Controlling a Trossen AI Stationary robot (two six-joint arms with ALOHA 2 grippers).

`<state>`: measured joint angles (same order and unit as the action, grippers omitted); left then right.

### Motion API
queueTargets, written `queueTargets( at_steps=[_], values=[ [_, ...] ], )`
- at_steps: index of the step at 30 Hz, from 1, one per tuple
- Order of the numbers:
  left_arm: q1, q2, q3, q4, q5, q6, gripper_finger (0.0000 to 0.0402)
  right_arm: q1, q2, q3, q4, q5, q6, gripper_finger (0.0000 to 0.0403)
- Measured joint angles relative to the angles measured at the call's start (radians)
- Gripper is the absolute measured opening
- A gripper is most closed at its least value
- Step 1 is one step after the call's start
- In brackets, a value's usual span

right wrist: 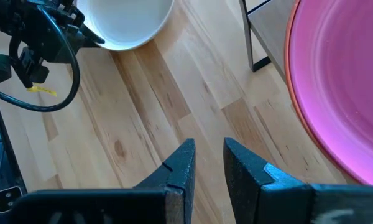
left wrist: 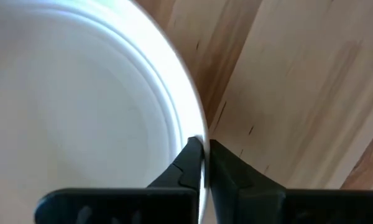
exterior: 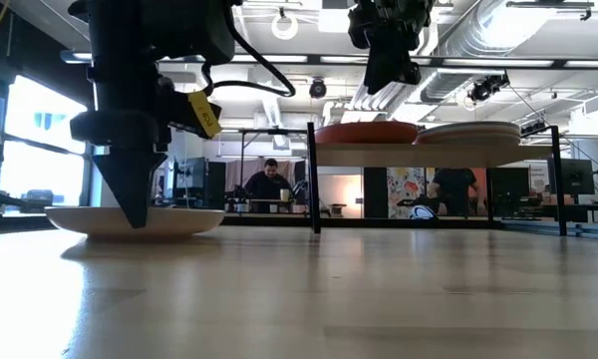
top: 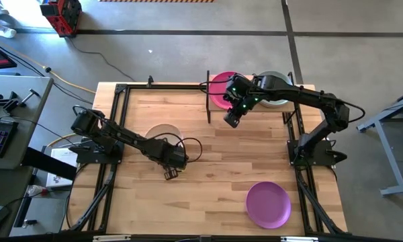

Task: Place and stack plates onto a shelf
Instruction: Stack the white on top of the dark pink plate on the shelf

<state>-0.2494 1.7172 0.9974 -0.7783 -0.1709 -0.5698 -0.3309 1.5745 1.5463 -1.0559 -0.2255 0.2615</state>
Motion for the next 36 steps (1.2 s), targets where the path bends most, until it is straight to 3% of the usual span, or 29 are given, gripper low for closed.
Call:
queueTargets(
  at_steps=[9,18,25,36],
  values=[
    [-0.001,-0.022,0.000,-0.081,0.005,0.086,0.0001,0.000,0.000,0.000,0.001,0.001,0.027,0.0061],
    [-0.001,-0.087,0.014,-0.187,0.005,0.200,0.0001,0.000,0.000,0.000,0.039,0.069,0.026,0.0062],
    [-0.016,-0.100,0.081,-0.316,-0.100,0.337,0.0001,0.000,0.000,0.000,0.074,0.069,0.009,0.0070],
    [-0.073,-0.100,0.186,-0.414,-0.277,0.504,0.0001,0.000,0.000,0.000,0.168,0.071,0.079,0.0118]
  ],
)
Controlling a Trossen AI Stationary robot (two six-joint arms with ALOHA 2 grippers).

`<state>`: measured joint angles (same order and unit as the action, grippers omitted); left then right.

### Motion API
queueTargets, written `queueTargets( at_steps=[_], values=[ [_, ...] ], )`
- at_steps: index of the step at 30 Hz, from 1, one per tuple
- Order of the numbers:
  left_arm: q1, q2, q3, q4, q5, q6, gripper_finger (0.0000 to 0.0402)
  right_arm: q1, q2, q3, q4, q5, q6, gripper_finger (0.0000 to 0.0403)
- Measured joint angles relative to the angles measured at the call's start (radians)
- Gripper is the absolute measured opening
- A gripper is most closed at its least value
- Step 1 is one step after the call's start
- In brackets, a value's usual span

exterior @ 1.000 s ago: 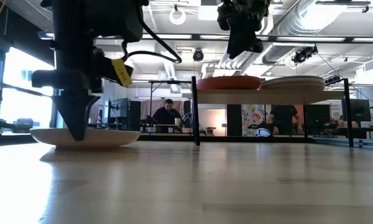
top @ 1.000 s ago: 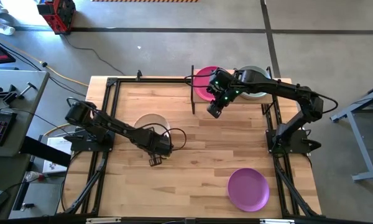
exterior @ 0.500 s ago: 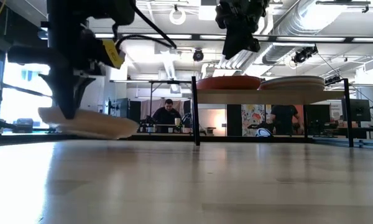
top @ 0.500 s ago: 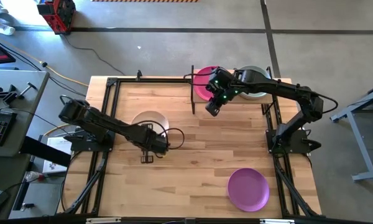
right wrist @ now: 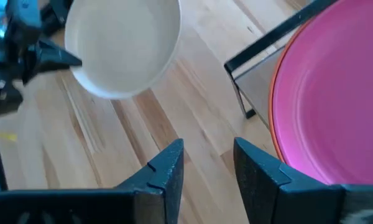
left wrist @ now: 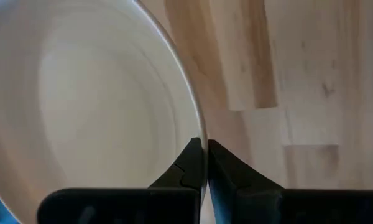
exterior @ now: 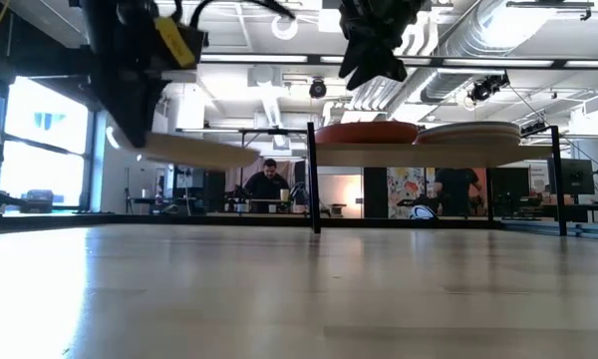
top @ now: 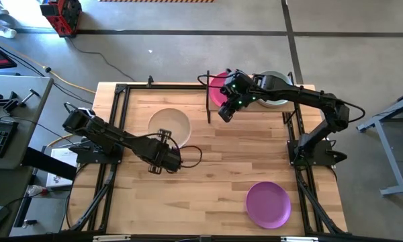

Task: Place and stack plates onto a shelf
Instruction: Stack the white on top of the dark pink plate on the shelf

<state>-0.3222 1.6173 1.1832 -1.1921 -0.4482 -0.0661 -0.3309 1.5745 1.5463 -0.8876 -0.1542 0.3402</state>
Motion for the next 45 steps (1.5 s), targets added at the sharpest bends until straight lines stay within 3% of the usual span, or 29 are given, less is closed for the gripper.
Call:
queueTargets(
  at_steps=[16,26,38,45],
  values=[
    [-0.035,0.000,0.098,0.029,-0.326,0.371,0.0001,0.000,0.000,0.000,0.055,-0.001,0.021,0.0119],
    [0.013,0.000,0.098,0.211,-0.397,0.579,0.0001,0.020,0.001,0.000,0.112,0.050,-0.005,0.0119],
    [0.042,0.000,0.099,0.271,-0.422,0.609,0.0001,0.020,0.001,0.000,0.116,0.086,-0.005,0.0117],
    [0.042,0.000,0.099,0.302,-0.423,0.629,0.0001,0.020,0.001,0.000,0.116,0.092,-0.005,0.0069]
  ],
)
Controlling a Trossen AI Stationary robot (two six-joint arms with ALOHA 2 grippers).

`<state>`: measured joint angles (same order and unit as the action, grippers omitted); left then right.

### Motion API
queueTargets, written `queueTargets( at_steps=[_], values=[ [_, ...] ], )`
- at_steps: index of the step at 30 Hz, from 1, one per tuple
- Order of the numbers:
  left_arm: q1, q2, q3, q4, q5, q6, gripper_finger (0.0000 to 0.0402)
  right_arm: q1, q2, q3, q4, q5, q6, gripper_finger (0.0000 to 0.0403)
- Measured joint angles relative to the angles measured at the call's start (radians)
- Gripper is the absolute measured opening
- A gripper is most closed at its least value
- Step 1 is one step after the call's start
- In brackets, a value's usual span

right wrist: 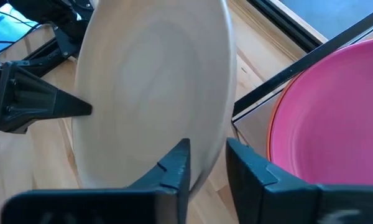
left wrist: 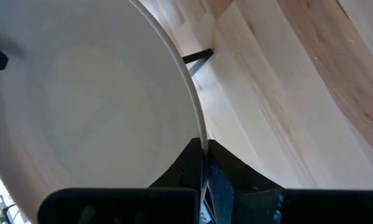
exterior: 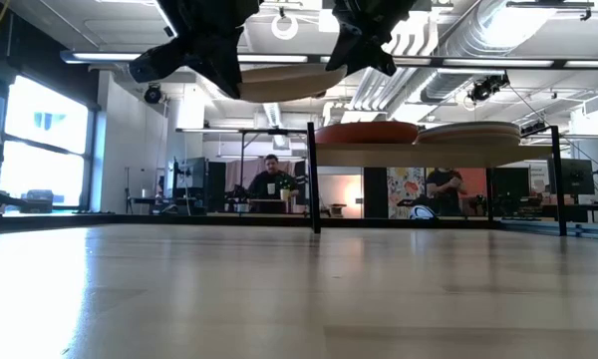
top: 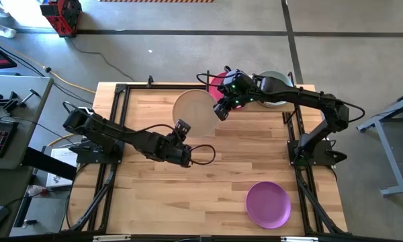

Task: Place and stack plates onto a shelf
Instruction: Stack the white on top of the dark pink plate on the shelf

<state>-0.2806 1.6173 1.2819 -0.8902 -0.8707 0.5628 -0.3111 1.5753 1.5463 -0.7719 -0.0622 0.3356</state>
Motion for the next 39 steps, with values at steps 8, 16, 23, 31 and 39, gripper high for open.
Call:
queueTargets(
  at_steps=[8,16,23,31,39],
  values=[
    [0.000,0.000,0.000,0.031,-0.003,-0.008,0.0011,0.000,0.000,0.000,0.002,0.039,-0.019,0.0009],
    [0.000,0.000,0.000,0.059,-0.007,-0.012,0.0032,0.000,0.000,0.000,-0.002,0.046,-0.023,0.0002],
    [0.000,0.000,0.000,0.060,0.019,-0.055,0.0056,0.000,0.000,0.000,-0.014,0.072,-0.026,0.0000],
    [0.000,0.000,-0.001,0.092,0.058,-0.132,0.0103,0.000,0.000,0.000,-0.021,0.073,-0.026,0.0000],
    [-0.018,0.000,-0.001,0.097,-0.035,-0.214,0.0117,-0.022,0.000,0.000,-0.026,0.073,-0.030,0.0000]
  ],
)
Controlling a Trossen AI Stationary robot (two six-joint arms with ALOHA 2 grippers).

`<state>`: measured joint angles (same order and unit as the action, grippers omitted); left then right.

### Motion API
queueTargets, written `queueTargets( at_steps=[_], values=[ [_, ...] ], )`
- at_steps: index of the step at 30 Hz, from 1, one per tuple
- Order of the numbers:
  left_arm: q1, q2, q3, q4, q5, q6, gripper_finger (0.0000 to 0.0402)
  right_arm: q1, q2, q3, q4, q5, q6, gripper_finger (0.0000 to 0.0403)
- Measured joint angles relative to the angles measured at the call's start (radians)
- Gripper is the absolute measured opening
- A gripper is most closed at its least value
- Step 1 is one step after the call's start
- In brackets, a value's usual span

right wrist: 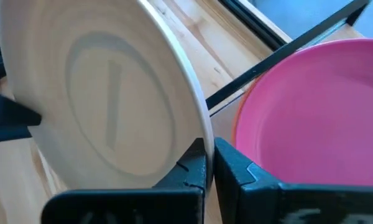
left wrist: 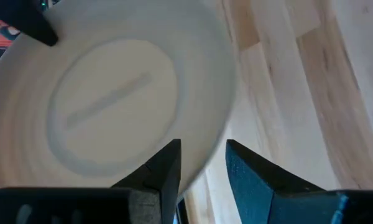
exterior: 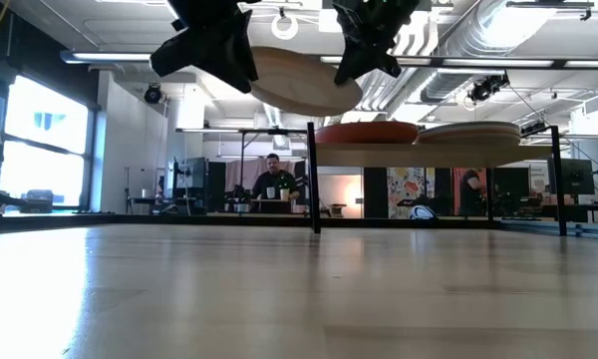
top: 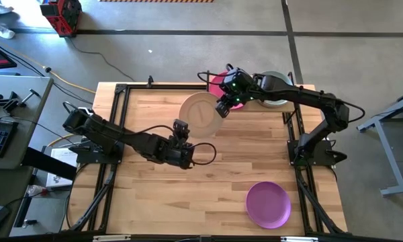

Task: Place and stack plates onto a shelf
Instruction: Stack the white on top of the dark pink plate on the shelf

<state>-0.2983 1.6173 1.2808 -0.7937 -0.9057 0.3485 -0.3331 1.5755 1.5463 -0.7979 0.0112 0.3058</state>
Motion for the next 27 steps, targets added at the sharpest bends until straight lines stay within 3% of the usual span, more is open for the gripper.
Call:
queueTargets(
  at_steps=[13,27],
  values=[
    [-0.020,0.000,0.000,-0.040,0.013,-0.078,0.0117,-0.119,0.000,0.002,-0.005,-0.096,-0.018,0.0000],
    [-0.019,0.000,0.000,-0.082,0.013,-0.198,0.0117,-0.329,0.000,0.180,-0.149,-0.166,-0.026,0.0000]
  ],
)
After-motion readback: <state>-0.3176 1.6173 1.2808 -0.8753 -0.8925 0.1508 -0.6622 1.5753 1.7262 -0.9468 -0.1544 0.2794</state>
